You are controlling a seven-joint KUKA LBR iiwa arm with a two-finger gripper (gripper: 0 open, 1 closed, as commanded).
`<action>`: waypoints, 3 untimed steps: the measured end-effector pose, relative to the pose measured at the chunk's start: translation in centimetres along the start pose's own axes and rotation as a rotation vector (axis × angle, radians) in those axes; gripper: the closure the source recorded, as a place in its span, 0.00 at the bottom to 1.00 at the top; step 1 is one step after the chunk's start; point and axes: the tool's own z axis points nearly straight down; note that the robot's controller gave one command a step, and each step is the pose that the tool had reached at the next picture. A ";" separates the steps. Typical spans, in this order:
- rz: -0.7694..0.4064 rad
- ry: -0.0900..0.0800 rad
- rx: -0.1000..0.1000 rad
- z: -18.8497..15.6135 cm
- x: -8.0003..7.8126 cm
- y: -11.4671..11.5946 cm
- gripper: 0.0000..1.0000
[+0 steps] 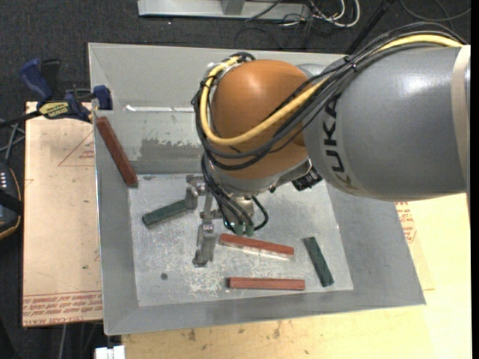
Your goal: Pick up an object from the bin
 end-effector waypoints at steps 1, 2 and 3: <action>0.004 -0.007 -0.001 -0.4 -0.2 -0.1 0.00; -0.038 -0.019 -0.006 2.7 -4.6 -1.2 0.00; 0.017 -0.015 -0.002 7.9 -5.2 -2.5 0.00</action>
Offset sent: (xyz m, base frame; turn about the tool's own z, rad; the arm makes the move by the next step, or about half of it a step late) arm 0.0886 -0.0291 -0.0701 -0.0737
